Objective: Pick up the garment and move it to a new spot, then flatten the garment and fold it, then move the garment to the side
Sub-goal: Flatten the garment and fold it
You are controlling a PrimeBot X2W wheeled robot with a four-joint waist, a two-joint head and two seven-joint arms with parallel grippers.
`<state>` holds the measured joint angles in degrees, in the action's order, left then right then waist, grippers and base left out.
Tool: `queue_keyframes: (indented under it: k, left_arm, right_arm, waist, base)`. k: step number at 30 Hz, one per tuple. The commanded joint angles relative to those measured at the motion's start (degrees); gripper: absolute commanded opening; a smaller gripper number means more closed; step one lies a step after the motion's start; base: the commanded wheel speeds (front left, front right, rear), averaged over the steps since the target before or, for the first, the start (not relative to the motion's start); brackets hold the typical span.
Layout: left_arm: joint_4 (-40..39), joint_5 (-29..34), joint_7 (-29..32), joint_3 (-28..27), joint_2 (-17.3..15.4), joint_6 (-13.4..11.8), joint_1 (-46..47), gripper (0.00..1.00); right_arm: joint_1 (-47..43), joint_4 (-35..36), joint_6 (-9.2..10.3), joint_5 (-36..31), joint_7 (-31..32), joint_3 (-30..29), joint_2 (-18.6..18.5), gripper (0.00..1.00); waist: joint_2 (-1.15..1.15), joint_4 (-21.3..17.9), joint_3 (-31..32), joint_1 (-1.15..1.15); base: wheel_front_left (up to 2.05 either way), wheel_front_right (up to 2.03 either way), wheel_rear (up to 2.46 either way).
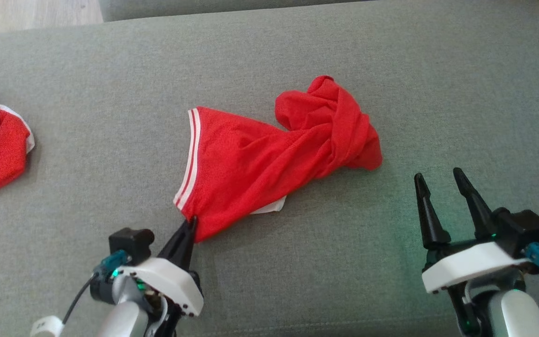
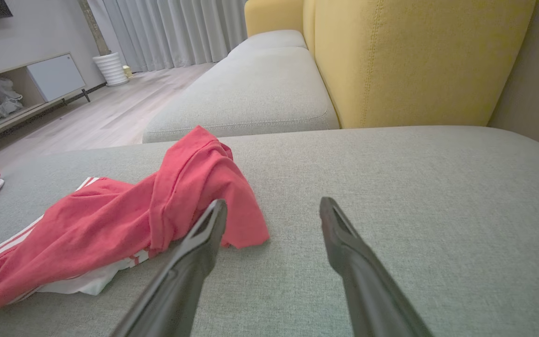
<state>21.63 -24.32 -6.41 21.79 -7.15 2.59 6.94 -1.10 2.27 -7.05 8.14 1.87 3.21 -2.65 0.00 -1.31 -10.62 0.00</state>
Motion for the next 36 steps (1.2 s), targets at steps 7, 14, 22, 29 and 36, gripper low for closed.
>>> queue_keyframes:
  k: [7,14,22,29,36]
  left_arm:
    - [-8.3,2.5,-4.1,-1.7,-2.4,-1.3,2.5,0.00]
    - [-22.3,2.9,-2.3,-1.2,-4.5,-2.1,-1.3,0.00]
    - [-31.6,1.8,-0.1,-3.2,-4.8,-4.2,-0.1,0.00]
    - [-21.7,0.1,-0.5,-6.3,-3.2,-5.1,9.1,0.00]
    - [-5.4,-1.5,-1.9,-8.8,-2.7,-4.4,18.7,0.00]
  right_arm:
    - [2.7,1.3,-0.44,0.6,-1.2,0.2,-0.2,1.00]
    - [2.7,1.4,-0.44,0.7,-1.4,-1.4,-0.2,1.00]
    - [3.5,2.1,-0.44,0.8,-1.4,-2.3,-0.2,1.00]
    - [5.3,2.4,-0.44,1.1,-1.7,-1.6,-0.2,1.00]
    - [6.7,1.7,-0.44,1.7,-2.4,-0.4,-0.2,1.00]
  waist:
    - [0.00,0.9,0.1,0.00]
    - [0.00,2.3,0.4,0.00]
    - [0.00,2.4,-0.2,0.00]
    - [0.00,-0.6,-3.0,0.00]
    - [0.00,-4.3,-6.0,0.00]
  base:
    - [0.00,0.00,0.00]
    - [0.00,0.00,0.00]
    - [0.00,0.00,0.00]
    - [0.00,0.00,0.00]
    - [0.00,0.00,0.00]
